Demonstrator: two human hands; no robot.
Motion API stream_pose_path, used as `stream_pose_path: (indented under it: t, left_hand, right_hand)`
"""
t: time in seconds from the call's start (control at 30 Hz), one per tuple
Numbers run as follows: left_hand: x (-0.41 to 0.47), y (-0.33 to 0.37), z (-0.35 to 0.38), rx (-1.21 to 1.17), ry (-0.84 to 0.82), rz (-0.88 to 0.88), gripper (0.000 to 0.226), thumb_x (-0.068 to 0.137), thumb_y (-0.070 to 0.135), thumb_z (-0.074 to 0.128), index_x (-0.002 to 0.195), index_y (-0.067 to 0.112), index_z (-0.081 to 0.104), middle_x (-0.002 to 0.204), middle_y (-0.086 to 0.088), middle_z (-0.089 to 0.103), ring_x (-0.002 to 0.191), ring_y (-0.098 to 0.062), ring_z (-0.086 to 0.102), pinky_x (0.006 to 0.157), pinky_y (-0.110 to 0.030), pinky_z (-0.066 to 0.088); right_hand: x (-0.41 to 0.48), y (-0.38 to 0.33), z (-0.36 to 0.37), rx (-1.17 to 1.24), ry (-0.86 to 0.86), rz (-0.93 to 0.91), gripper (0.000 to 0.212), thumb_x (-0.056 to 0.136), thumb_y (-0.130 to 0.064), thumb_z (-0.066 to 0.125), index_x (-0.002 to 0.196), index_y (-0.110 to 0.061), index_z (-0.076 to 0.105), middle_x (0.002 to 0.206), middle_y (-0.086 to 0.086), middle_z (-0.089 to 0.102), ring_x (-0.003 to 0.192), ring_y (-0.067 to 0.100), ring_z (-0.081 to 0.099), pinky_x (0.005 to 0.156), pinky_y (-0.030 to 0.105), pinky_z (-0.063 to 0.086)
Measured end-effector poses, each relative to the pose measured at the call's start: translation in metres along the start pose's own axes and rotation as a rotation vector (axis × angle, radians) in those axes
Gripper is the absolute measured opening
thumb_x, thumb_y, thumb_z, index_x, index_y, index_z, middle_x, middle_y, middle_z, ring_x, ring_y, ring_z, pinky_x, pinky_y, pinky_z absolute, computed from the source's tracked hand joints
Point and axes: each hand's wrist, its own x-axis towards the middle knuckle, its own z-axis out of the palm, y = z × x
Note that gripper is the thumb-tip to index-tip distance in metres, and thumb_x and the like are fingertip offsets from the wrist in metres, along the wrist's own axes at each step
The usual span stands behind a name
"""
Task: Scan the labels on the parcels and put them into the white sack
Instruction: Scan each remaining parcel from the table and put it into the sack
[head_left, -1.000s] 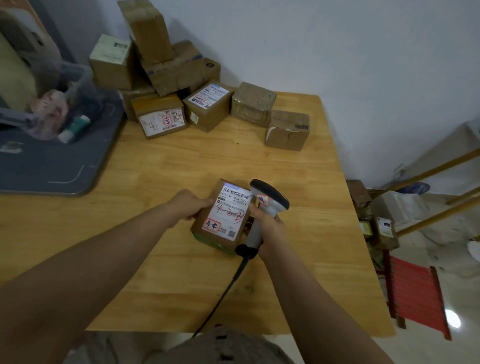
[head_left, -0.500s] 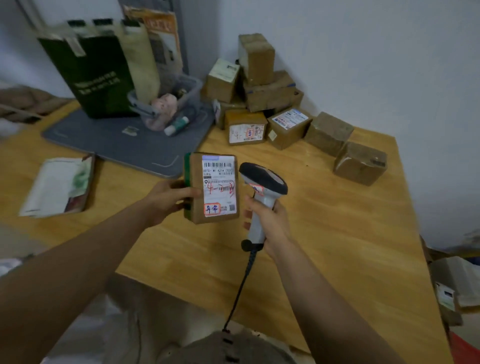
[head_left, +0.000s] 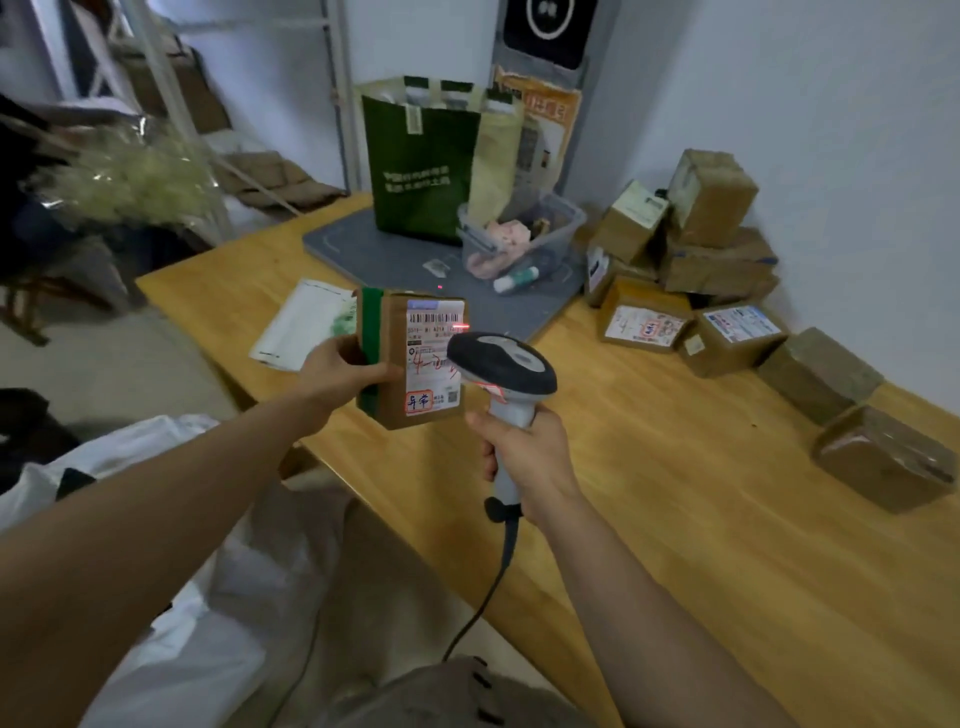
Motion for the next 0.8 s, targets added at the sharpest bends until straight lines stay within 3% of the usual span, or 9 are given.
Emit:
stream_pose_path:
  t: [0.2, 0.33, 0.53, 0.8]
  left_hand:
    - [-0.008, -0.008, -0.027, -0.014, 0.073, -0.014, 0.061, 0.073, 0.018, 0.08, 0.127, 0.011, 0.054, 0.105, 0.003, 0.065, 0.099, -0.017, 0.062, 0.075, -0.026, 0.051]
    - [-0.014, -0.01, -0.035, -0.026, 0.101, -0.03, 0.062, 0.073, 0.016, 0.08, 0.128, 0.01, 0.053, 0.112, -0.003, 0.065, 0.104, -0.021, 0.062, 0.089, -0.037, 0.053]
    - [-0.021, -0.008, -0.042, -0.029, 0.13, -0.025, 0.059, 0.074, 0.014, 0.079, 0.127, 0.009, 0.053, 0.107, -0.002, 0.065, 0.102, -0.02, 0.062, 0.085, -0.032, 0.052]
    - [-0.025, -0.008, -0.05, -0.023, 0.126, -0.039, 0.066, 0.077, 0.015, 0.077, 0.135, 0.006, 0.047, 0.121, -0.009, 0.062, 0.113, -0.025, 0.059, 0.1, -0.045, 0.049]
  right_hand:
    - [-0.002, -0.005, 0.023, -0.066, -0.086, -0.057, 0.013, 0.085, -0.015, 0.072, 0.081, -0.019, 0.06, 0.047, -0.008, 0.057, 0.041, 0.006, 0.051, 0.043, 0.021, 0.045]
    - [-0.003, -0.005, 0.03, -0.075, -0.114, -0.067, 0.011, 0.085, -0.016, 0.071, 0.082, -0.018, 0.061, 0.048, -0.008, 0.057, 0.042, 0.006, 0.051, 0.044, 0.021, 0.046]
    - [-0.005, -0.005, 0.038, -0.074, -0.151, -0.087, 0.012, 0.085, -0.016, 0.071, 0.081, -0.021, 0.06, 0.048, -0.008, 0.057, 0.042, 0.005, 0.051, 0.044, 0.021, 0.046]
    - [-0.003, -0.008, 0.047, -0.059, -0.165, -0.081, 0.012, 0.085, -0.016, 0.071, 0.084, -0.021, 0.06, 0.048, -0.008, 0.057, 0.043, 0.007, 0.051, 0.045, 0.023, 0.046]
